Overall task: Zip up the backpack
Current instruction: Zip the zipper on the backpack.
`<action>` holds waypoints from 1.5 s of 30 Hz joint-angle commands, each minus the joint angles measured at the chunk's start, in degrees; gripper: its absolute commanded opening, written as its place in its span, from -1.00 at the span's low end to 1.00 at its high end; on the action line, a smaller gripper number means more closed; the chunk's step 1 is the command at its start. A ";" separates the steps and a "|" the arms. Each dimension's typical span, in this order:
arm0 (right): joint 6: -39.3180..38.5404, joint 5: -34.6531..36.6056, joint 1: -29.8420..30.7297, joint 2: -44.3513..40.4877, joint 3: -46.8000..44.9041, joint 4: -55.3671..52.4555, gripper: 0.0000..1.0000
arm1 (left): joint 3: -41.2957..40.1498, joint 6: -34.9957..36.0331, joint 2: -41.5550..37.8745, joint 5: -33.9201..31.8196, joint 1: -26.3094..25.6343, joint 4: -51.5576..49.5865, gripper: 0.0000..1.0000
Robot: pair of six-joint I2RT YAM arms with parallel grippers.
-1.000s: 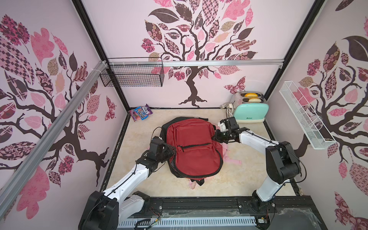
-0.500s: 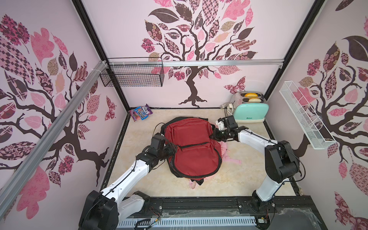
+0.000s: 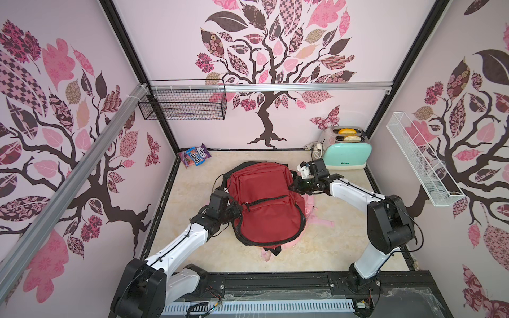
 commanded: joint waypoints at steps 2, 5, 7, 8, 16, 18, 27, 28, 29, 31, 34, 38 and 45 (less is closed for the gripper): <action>-2.33 7.94 1.58 -2.92 5.03 -7.05 -0.58 | -3.02 -1.18 -4.61 2.27 -0.44 7.85 -1.00; -2.51 16.81 1.67 -5.89 6.72 -10.69 -0.11 | -5.14 -1.84 -7.88 1.80 0.16 9.02 -1.00; -2.79 20.30 1.67 -8.76 7.35 -11.28 0.08 | -5.91 -2.17 -9.33 2.04 0.69 9.46 -1.00; -3.29 20.47 1.70 -9.81 7.85 -11.61 0.10 | -6.10 -2.17 -9.70 2.10 0.73 9.69 -1.00; -9.24 5.17 9.27 -12.69 11.06 -11.12 -0.03 | -6.25 -2.78 -8.16 4.43 0.87 12.30 -1.00; -8.61 0.84 11.66 -12.05 10.36 -8.80 -0.10 | -6.67 -3.01 -8.03 4.91 0.88 13.34 -1.00; -5.99 -4.75 19.39 -6.04 9.42 -2.62 -0.22 | -7.51 -3.40 -9.24 5.70 0.85 14.72 -1.00; -5.80 -4.64 19.93 -5.38 9.30 -2.35 -0.22 | -7.53 -3.42 -9.42 5.67 0.85 14.74 -1.00; -5.76 -4.39 20.43 -4.90 9.35 -2.16 -0.22 | -7.66 -3.43 -9.60 5.58 0.85 14.75 -1.00; -5.76 -3.38 21.59 -3.54 9.45 -2.01 -0.22 | -7.66 -3.49 -9.87 5.61 0.83 14.70 -1.00; -5.73 -2.49 22.49 -1.63 9.93 -2.58 -0.22 | -7.33 -3.05 -9.91 5.55 1.00 14.32 -1.00; -5.35 -2.31 23.30 -0.51 9.82 -1.99 -0.22 | -7.11 -2.87 -9.37 6.16 1.09 14.68 -1.00; -5.32 -1.97 24.27 1.66 10.58 -1.88 -0.21 | -7.59 -3.05 -8.84 6.54 1.12 15.64 -1.00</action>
